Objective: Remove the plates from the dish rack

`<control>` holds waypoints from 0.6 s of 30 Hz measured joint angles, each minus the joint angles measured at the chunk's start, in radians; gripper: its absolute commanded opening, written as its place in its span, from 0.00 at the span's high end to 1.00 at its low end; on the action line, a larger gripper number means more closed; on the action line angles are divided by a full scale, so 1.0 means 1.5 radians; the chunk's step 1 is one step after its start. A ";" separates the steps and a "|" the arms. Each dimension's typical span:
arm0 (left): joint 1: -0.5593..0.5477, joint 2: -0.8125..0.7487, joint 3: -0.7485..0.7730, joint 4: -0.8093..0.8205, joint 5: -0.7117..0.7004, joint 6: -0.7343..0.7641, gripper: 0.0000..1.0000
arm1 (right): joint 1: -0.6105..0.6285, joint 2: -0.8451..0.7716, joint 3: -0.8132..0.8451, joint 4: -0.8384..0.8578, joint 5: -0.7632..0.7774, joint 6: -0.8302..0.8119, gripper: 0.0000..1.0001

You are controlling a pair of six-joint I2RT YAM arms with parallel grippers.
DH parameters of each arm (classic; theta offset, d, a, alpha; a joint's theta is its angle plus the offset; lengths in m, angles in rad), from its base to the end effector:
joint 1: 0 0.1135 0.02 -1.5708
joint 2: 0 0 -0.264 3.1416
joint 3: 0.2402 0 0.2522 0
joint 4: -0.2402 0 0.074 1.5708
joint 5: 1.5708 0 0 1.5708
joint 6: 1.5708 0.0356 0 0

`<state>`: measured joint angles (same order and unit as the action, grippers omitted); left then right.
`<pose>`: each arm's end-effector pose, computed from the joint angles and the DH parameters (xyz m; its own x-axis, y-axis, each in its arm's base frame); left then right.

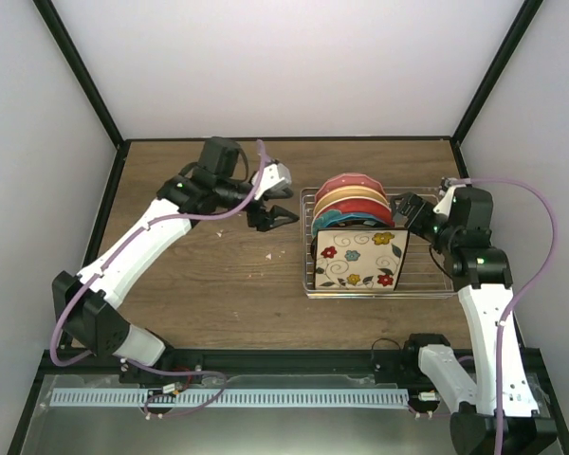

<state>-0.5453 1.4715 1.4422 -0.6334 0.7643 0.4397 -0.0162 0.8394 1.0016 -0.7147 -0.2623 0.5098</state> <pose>0.2600 -0.1865 0.3677 -0.1181 0.4310 -0.8946 0.9848 0.1666 -0.0497 0.1681 0.0065 0.3519 -0.5581 0.4804 -0.6766 0.0771 0.8418 0.5342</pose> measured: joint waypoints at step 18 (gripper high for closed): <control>-0.107 0.044 -0.064 0.147 -0.077 -0.056 0.43 | 0.000 -0.050 -0.002 -0.026 0.020 0.005 0.00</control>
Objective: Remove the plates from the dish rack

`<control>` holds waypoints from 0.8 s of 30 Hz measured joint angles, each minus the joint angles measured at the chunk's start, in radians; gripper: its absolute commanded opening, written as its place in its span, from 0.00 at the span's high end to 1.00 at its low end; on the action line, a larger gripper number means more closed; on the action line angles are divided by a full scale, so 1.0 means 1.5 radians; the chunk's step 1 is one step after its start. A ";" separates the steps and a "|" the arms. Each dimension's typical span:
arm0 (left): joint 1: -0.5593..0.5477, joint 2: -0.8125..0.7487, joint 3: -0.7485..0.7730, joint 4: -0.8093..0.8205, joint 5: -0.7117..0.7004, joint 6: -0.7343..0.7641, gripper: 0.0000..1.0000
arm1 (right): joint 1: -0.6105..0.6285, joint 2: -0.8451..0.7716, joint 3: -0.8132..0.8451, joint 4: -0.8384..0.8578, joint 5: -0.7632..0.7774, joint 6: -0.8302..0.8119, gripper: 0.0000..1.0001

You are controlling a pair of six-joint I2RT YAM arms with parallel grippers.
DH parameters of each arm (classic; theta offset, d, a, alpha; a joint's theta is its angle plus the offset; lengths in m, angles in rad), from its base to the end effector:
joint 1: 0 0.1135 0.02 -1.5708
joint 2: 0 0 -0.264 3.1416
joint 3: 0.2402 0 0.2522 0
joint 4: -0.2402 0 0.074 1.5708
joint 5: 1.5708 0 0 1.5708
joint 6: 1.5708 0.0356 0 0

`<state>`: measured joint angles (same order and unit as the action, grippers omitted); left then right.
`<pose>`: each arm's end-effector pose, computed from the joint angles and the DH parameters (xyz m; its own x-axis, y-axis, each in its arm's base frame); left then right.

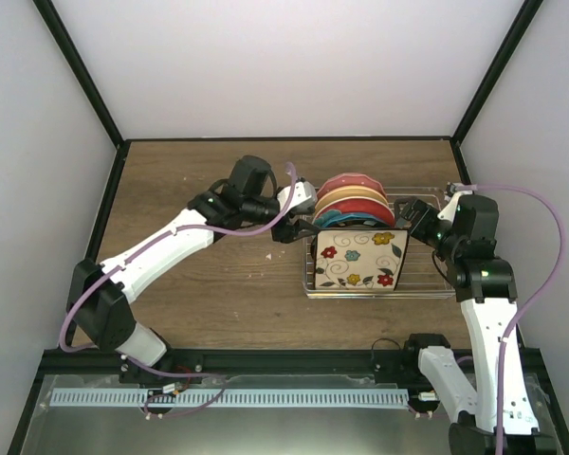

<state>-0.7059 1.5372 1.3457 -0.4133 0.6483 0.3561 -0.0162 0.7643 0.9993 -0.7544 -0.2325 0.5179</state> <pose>0.2503 -0.2416 0.3314 -0.0935 0.4449 -0.8907 0.9898 0.1379 -0.0350 0.1481 0.0058 0.3577 -0.5224 0.4903 -0.6977 0.0856 0.8442 0.5291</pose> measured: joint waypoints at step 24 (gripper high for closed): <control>-0.047 0.068 -0.017 0.046 -0.018 -0.010 0.55 | 0.000 -0.007 -0.015 0.000 -0.001 0.003 0.00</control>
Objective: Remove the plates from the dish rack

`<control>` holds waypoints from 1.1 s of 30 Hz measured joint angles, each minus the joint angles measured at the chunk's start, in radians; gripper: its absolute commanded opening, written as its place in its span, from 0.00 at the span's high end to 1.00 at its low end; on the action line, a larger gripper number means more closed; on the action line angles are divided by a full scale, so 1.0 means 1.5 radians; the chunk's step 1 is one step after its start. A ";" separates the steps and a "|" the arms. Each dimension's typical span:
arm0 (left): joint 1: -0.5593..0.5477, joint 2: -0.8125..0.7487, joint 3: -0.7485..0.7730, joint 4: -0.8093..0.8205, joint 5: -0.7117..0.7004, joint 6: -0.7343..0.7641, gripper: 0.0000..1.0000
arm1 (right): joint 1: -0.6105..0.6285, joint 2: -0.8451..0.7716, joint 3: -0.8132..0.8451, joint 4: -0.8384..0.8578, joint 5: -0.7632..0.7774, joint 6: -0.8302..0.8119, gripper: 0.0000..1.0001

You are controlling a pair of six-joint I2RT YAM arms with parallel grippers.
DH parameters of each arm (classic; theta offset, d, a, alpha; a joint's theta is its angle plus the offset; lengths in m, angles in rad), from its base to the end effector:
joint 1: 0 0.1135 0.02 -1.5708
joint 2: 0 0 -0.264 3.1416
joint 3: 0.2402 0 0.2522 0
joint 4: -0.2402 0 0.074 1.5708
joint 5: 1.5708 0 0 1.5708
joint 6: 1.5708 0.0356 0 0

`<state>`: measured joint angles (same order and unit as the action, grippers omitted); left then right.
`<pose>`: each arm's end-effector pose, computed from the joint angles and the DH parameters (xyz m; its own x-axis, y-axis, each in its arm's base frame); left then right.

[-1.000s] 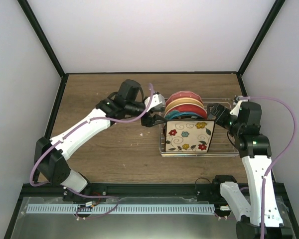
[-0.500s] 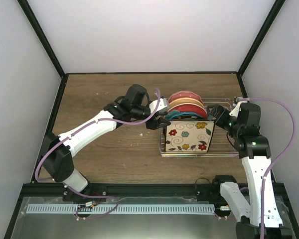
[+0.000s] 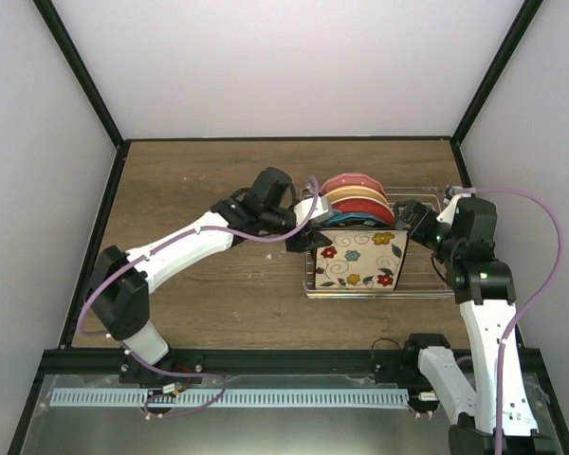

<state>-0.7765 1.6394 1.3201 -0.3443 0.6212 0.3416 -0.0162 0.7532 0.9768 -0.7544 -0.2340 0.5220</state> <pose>0.2499 -0.2745 0.2935 -0.1135 0.4934 -0.8624 0.9923 0.0992 -0.0739 0.1468 0.0059 0.3519 -0.5306 0.4937 -0.6890 0.0927 0.8418 0.5318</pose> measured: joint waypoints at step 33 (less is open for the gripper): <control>-0.027 0.040 0.000 0.064 -0.034 -0.012 0.96 | 0.000 -0.048 -0.020 -0.034 0.008 0.015 0.00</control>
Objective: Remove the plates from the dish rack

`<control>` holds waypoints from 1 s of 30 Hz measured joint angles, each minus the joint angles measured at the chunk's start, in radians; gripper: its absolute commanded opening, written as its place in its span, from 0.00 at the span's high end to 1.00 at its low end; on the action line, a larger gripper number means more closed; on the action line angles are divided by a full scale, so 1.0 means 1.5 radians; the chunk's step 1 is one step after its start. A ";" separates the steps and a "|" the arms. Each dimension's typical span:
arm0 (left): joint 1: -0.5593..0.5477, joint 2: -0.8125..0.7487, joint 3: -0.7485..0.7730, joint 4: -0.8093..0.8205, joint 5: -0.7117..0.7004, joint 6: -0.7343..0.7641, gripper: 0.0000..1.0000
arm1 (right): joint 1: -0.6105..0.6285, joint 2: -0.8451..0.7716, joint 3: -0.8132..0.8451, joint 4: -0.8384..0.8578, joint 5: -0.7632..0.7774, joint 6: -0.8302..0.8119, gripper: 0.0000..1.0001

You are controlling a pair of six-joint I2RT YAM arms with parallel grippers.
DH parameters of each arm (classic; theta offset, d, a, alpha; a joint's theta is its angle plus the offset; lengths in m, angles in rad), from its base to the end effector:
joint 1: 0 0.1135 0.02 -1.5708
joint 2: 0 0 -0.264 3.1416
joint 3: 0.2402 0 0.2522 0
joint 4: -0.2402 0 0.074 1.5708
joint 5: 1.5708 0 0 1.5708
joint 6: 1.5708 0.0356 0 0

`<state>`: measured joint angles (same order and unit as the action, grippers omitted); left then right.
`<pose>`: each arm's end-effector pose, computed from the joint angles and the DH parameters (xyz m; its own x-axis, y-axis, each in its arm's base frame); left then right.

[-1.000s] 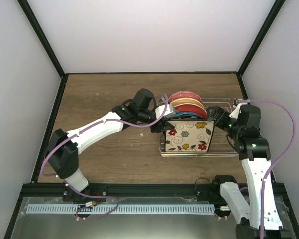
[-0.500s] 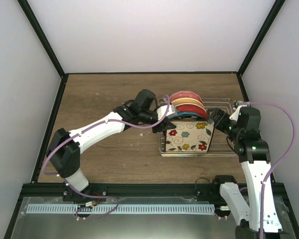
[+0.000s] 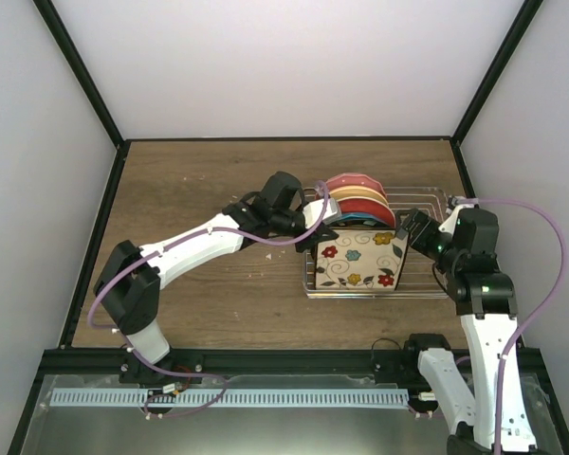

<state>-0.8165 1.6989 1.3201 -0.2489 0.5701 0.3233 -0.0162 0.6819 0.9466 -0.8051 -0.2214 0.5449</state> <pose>0.2515 -0.2957 0.2794 -0.0914 0.4878 -0.8682 0.9931 0.1088 -0.0434 0.1291 0.0057 0.3459 -0.5293 0.5143 -0.6748 0.1191 0.8325 0.5411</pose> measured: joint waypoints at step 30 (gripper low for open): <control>-0.002 -0.020 0.068 -0.113 -0.011 0.003 0.96 | 0.000 -0.018 0.000 -0.017 0.012 0.014 0.00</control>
<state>-0.8196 1.6688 1.4216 -0.4183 0.5533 0.3271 -0.0162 0.6552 0.9466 -0.8307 -0.2039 0.5667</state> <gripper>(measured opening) 0.088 0.998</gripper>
